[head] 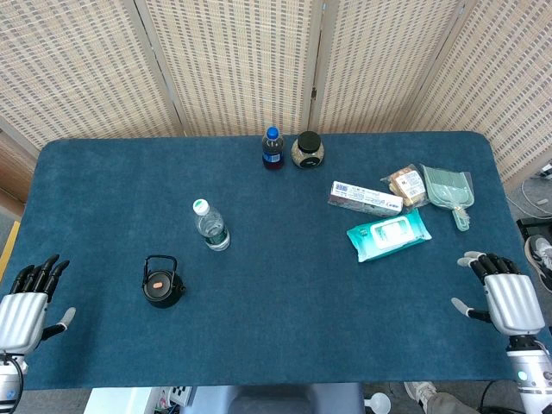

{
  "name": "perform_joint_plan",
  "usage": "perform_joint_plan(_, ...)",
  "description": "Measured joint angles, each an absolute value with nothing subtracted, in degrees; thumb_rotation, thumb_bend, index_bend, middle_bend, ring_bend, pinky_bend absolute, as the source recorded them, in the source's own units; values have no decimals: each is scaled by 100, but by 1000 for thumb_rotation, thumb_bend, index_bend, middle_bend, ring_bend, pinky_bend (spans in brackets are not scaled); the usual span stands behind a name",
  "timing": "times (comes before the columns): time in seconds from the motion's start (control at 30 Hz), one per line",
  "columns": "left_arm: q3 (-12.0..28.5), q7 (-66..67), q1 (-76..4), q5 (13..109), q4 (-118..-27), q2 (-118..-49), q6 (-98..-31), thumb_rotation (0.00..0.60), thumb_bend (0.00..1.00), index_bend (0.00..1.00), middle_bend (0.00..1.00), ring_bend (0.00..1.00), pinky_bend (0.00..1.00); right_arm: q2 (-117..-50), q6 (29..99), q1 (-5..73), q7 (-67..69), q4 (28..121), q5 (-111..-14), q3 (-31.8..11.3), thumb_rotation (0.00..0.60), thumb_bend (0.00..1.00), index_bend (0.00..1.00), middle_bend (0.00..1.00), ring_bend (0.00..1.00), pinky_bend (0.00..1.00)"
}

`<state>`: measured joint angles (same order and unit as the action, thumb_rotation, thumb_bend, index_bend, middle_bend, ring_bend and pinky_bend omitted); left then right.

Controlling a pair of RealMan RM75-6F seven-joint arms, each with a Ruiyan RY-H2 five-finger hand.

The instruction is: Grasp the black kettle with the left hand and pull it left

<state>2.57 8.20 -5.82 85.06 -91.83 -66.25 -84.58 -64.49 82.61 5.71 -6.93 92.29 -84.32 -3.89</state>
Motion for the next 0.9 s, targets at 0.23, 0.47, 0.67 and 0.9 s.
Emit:
perform_joint_plan(0.23,278,735,-597,8492,-9126,-6629,-8453,600,264,107,56,120,65,-6457,8318,561,-697,9238,-8503,-376,600,137,321,278,233,252)
perform_joint_plan(0.47,298,412,-712,8507,-9029,-6553,-8261,600,263,111,56,120,65,-6371,8544,560,-772,9340,-8586,-482,600,137,321,278,233,251)
perform_joint_plan(0.67,357,-35,-994,8561,-8919,-6472,-7896,580,246,131,66,120,65,-6230,8559,586,-917,9549,-8579,-546,600,137,321,278,233,252)
perform_joint_plan(0.9,462,-472,-1470,8611,-8817,-6415,-7320,364,212,181,111,121,65,-6168,8513,614,-1025,9656,-8495,-586,600,137,321,278,233,252)
